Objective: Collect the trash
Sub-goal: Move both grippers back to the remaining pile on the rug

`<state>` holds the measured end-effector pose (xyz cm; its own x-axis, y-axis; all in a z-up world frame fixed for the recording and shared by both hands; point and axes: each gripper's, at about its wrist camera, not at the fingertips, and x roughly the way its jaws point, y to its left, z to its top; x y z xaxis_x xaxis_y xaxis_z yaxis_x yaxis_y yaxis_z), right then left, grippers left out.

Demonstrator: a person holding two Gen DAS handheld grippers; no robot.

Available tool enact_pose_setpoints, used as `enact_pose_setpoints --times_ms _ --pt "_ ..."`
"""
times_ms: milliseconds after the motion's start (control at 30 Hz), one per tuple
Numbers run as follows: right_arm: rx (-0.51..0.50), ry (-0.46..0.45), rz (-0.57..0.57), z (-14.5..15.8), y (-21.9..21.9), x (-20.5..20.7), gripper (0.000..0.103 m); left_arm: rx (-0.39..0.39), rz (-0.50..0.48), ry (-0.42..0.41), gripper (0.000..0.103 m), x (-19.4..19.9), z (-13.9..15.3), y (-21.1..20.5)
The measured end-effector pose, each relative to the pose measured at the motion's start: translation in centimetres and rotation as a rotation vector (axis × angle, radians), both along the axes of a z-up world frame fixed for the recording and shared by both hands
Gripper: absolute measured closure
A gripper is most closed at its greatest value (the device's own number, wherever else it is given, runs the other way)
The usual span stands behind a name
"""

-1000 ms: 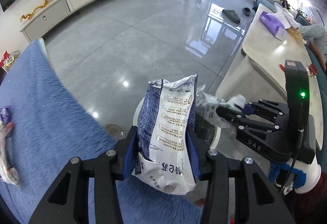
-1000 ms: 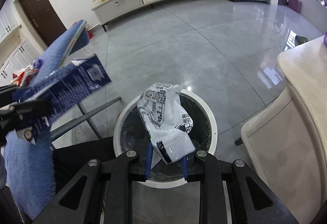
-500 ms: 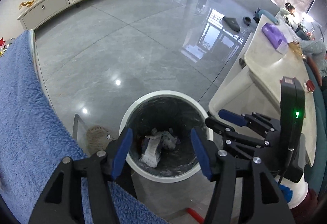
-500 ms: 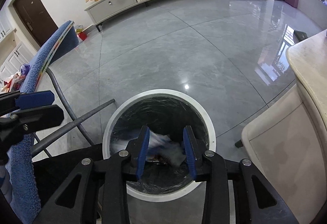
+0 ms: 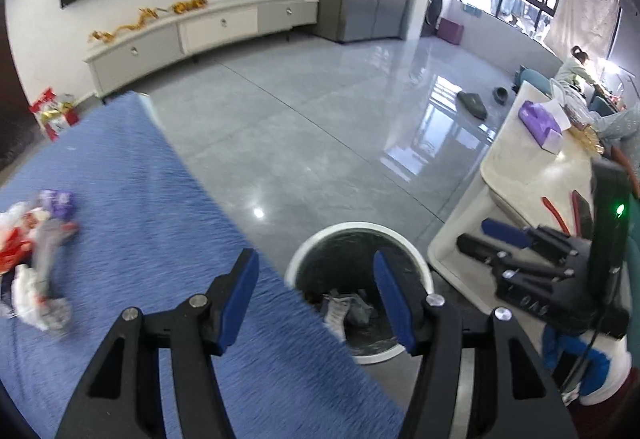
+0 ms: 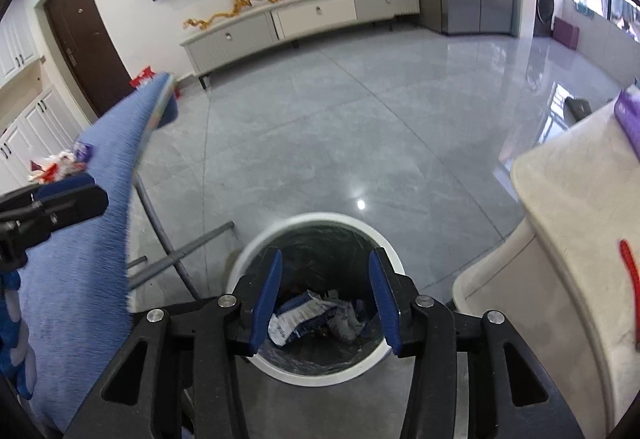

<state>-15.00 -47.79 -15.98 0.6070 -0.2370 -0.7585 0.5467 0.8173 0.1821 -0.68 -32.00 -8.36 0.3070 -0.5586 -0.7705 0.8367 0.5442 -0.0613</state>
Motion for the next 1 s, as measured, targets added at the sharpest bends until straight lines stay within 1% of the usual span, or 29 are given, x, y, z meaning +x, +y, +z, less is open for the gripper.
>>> enact_pose_setpoints --times_ms 233,367,533,700,767,833,1000 --pt "-0.053 -0.059 0.076 3.9 3.4 1.1 0.051 0.008 0.078 -0.103 0.043 -0.4 2.0 5.3" --pt "-0.077 -0.081 0.12 5.5 5.7 2.0 0.047 0.004 0.135 -0.155 0.042 -0.4 3.1 8.1" --pt "-0.109 -0.099 0.17 7.3 8.5 3.1 0.035 0.002 0.22 -0.22 0.04 -0.2 4.3 11.5" --pt "-0.133 -0.107 0.215 8.3 10.6 4.1 0.028 -0.029 0.303 -0.215 0.04 1.1 4.9 14.8" --pt "-0.143 -0.111 0.232 8.8 11.4 4.6 0.024 -0.035 0.331 -0.216 0.04 1.6 4.9 16.0" --pt "-0.166 -0.108 0.24 9.0 12.5 5.3 0.009 -0.042 0.364 -0.217 0.04 2.2 4.9 17.2" --pt "-0.188 -0.127 0.253 9.8 13.9 6.4 0.0 -0.052 0.43 -0.208 0.039 3.3 4.5 20.0"
